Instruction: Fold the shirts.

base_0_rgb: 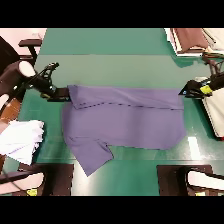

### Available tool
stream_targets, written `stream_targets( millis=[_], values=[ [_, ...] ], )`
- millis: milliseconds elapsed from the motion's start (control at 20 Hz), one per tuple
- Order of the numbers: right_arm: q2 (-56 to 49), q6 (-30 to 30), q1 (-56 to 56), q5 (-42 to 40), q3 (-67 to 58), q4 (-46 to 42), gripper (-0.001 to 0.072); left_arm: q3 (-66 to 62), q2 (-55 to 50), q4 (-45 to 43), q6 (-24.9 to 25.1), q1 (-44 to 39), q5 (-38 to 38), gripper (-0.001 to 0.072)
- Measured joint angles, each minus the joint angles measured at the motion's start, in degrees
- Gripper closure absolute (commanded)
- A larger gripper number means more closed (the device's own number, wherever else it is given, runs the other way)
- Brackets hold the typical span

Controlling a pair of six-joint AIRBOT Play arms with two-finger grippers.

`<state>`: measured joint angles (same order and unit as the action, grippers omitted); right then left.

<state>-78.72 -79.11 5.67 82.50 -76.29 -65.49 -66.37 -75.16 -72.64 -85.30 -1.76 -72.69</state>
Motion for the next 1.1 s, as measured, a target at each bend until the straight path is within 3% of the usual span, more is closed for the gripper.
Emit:
stream_targets(
  millis=[400, 650, 1000, 1050, 1100],
  values=[
    [10.03, 0.33, -1.55, -0.02, 0.33, 1.22, 0.0272, 32.09, 25.11, 2.01, -6.71, 0.0, -1.7, 0.0209],
    [11.02, 0.35, -1.7, -0.33, 0.33, 1.36, 0.0272, 42.66, 29.18, 8.39, -7.5, 0.0, 1.07, 0.0209],
    [11.26, 0.37, -1.7, -0.44, 0.33, 1.42, 0.0272, 47.01, 30.01, 14.27, -7.43, 0.07, 5.46, 0.0212],
    [11.26, 0.37, -1.7, -0.44, 0.33, 1.42, 0.0272, 47.34, 30.03, 14.84, -7.32, 0.07, 5.86, 0.0385],
    [11.26, 0.37, -1.7, -0.44, 0.33, 1.42, 0.0273, 47.74, 29.97, 15.1, -6.97, 0.02, 6.71, 0.0681]
  ],
)
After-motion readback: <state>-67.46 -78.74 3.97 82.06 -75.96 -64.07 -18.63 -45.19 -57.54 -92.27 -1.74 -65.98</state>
